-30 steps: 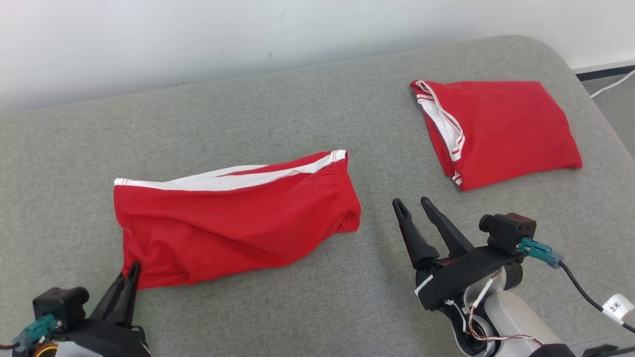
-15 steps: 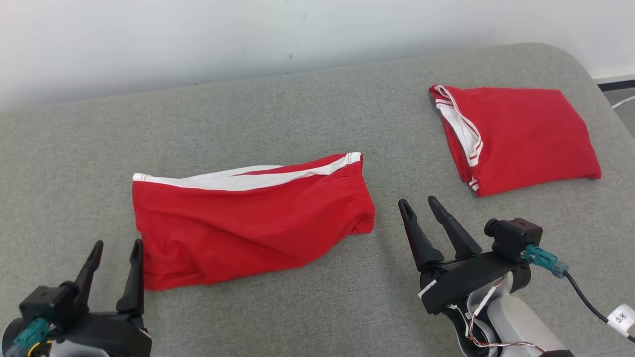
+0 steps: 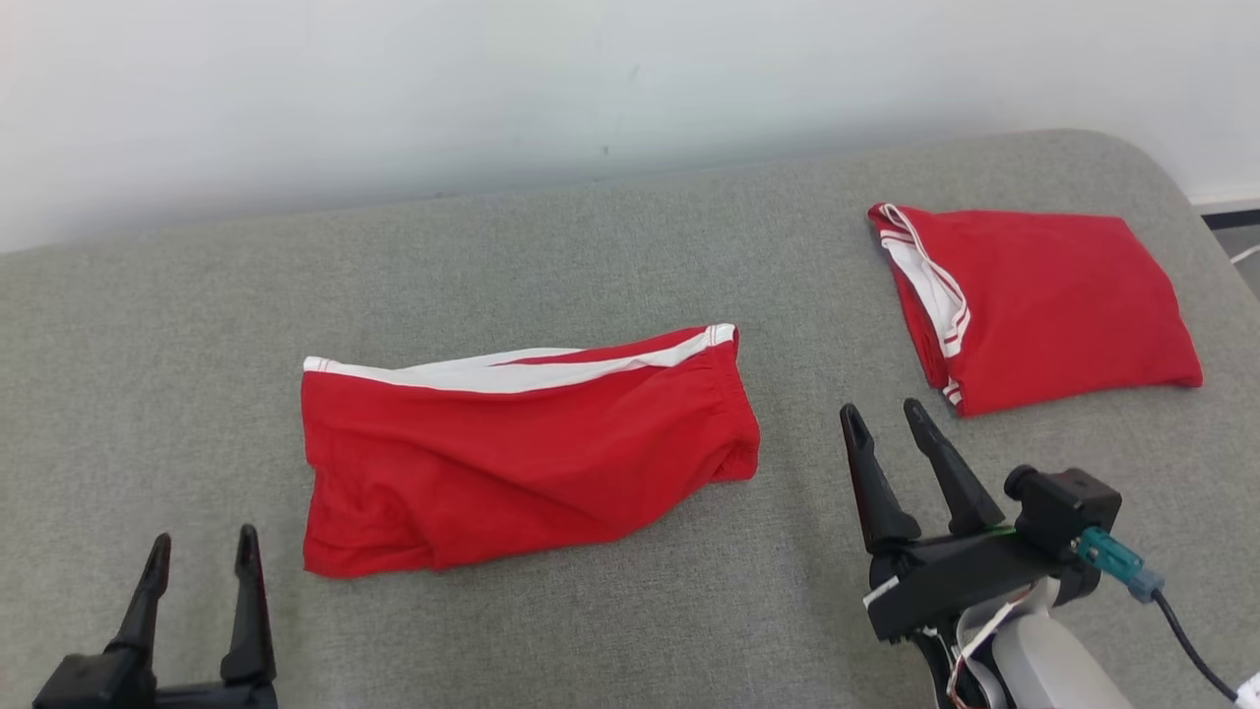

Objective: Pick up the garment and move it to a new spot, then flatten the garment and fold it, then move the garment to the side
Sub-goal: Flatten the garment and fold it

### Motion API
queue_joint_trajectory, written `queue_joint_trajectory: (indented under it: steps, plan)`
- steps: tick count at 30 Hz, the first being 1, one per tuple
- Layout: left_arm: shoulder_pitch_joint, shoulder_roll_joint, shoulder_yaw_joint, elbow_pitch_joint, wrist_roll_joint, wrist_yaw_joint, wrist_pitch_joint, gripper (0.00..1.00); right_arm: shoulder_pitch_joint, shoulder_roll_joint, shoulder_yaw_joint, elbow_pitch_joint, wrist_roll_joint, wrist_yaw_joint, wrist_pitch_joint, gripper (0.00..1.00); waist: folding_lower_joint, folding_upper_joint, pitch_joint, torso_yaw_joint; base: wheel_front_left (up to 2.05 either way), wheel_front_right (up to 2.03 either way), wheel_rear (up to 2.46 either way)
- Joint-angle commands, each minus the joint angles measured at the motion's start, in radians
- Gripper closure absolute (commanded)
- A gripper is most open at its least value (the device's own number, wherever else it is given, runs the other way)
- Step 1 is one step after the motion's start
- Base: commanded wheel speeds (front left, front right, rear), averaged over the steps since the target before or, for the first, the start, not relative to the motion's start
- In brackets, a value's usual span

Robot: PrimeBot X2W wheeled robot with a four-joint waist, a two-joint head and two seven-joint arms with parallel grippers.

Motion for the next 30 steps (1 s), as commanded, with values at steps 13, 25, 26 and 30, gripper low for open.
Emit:
queue_joint_trajectory:
  steps: [13, 25, 26, 30]
  plan:
    - [0.113, -0.072, 0.104, -0.001, 0.101, -0.031, -0.004, 0.0, 0.107, 0.032, -0.07, -0.006, -0.12, 0.001, -0.024, 0.0, 0.0001, 0.0001, -0.089, 0.024, 0.0, 0.0, 0.0]
    - [0.163, -0.101, 0.126, -0.006, 0.151, -0.045, -0.004, 0.0, 0.168, 0.057, -0.12, -0.019, -0.193, 0.001, -0.017, 0.0, 0.0001, 0.0001, -0.123, 0.02, 0.0, 0.0, 0.0]
    - [0.167, -0.103, 0.128, -0.007, 0.155, -0.044, -0.004, 0.0, 0.171, 0.059, -0.122, -0.021, -0.196, 0.001, -0.015, 0.0, 0.0001, 0.0001, -0.124, 0.02, 0.0, 0.0, 0.0]
    - [0.173, -0.112, 0.137, -0.01, 0.168, -0.05, -0.004, 0.0, 0.178, 0.064, -0.127, -0.032, -0.21, 0.001, -0.008, 0.0, 0.0001, 0.0001, -0.126, 0.019, 0.0, 0.0, 0.0]
